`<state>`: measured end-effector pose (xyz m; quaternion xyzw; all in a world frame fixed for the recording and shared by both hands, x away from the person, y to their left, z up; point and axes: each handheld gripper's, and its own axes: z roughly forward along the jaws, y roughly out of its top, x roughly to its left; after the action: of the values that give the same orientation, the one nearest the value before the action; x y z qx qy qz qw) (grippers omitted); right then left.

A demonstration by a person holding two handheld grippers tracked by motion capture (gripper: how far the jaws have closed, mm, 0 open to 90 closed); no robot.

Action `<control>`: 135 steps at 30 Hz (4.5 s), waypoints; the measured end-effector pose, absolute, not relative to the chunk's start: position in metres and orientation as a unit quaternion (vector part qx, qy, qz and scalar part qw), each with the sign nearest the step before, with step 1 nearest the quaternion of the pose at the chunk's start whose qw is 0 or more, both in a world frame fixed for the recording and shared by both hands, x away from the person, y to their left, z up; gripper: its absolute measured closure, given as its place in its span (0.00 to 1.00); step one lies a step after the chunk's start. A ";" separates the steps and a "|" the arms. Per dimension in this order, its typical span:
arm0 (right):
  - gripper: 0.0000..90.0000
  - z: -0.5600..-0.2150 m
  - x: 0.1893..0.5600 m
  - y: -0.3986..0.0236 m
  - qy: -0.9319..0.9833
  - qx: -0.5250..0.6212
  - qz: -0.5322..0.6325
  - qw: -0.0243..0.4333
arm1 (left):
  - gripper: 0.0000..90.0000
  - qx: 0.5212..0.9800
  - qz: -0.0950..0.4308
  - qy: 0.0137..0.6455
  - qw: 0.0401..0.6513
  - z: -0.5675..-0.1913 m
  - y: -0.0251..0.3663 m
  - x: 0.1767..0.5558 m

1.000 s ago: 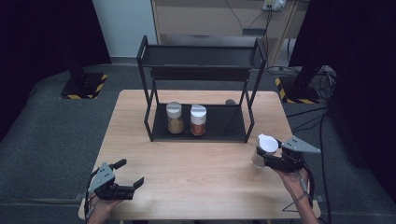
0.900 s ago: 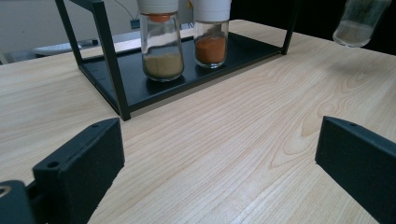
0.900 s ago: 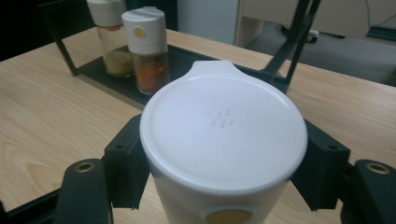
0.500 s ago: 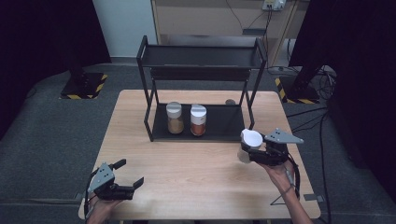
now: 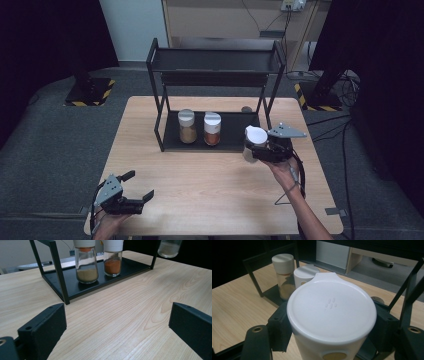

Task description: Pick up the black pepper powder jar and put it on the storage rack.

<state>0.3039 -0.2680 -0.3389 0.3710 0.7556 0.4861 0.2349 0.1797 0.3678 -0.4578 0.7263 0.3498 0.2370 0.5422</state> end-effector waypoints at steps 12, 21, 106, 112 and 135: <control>0.34 -0.334 0.334 -0.241 0.750 0.377 0.481 0.251 | 0.01 0.726 0.236 0.350 0.543 -0.458 0.368 0.180; 0.34 -0.338 0.356 -0.228 0.750 0.382 0.475 0.258 | 0.01 0.724 0.237 0.353 0.544 -0.459 0.368 0.180; 0.13 -0.336 0.386 -0.227 0.745 0.354 0.501 0.261 | 0.01 0.725 0.238 0.355 0.540 -0.458 0.368 0.180; 0.13 -0.315 0.376 -0.232 0.748 0.325 0.519 0.257 | 0.01 0.722 0.237 0.357 0.544 -0.459 0.369 0.180; 0.13 -0.307 0.320 -0.264 0.757 0.282 0.537 0.243 | 0.01 0.720 0.237 0.356 0.547 -0.460 0.370 0.179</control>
<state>0.3197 -0.2641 -0.3068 0.2821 0.7569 0.5372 0.2429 0.1789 0.3701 -0.4596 0.7198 0.3564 0.2370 0.5465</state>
